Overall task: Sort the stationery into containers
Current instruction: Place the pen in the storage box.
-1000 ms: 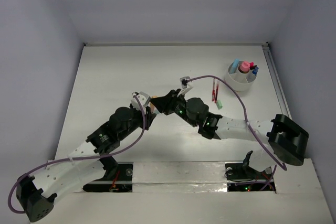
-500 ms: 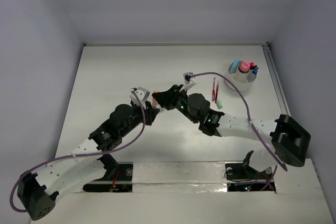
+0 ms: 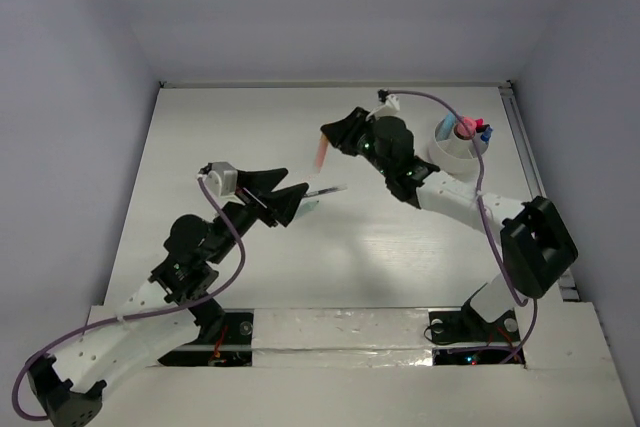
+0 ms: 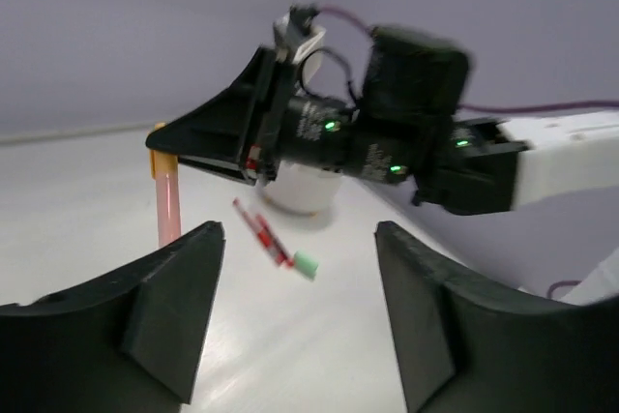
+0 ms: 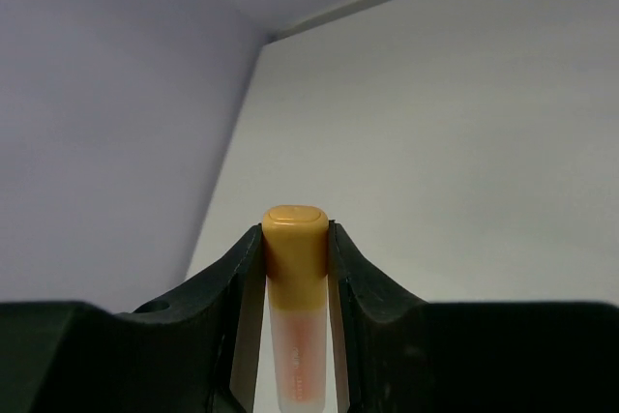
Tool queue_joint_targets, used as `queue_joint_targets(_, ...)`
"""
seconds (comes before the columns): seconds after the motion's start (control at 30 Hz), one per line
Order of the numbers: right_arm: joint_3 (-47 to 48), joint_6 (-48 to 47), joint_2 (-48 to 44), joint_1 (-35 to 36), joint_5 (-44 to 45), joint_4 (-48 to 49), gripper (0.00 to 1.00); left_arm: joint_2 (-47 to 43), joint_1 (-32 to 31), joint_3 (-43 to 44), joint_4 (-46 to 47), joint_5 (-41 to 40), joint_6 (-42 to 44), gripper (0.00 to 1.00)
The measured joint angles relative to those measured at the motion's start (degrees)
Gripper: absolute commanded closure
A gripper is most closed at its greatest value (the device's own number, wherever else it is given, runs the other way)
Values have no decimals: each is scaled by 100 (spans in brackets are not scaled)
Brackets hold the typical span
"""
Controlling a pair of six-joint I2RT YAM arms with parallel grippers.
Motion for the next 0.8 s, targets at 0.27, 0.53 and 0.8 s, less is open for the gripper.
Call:
queue_joint_targets(0.27,81,-767,-55,-1615,763,-667,100,-256,0,-452,595,372,-243,3)
queue_joint_targets(0.53,313,-2474,-111,-2350,2343,-726,100,131,0,-931,975,673,-437,1)
queue_joint_targets(0.8,835,-3904,535,-2667,3169,-238,100,162,0,-1231,1215,809,-463,1)
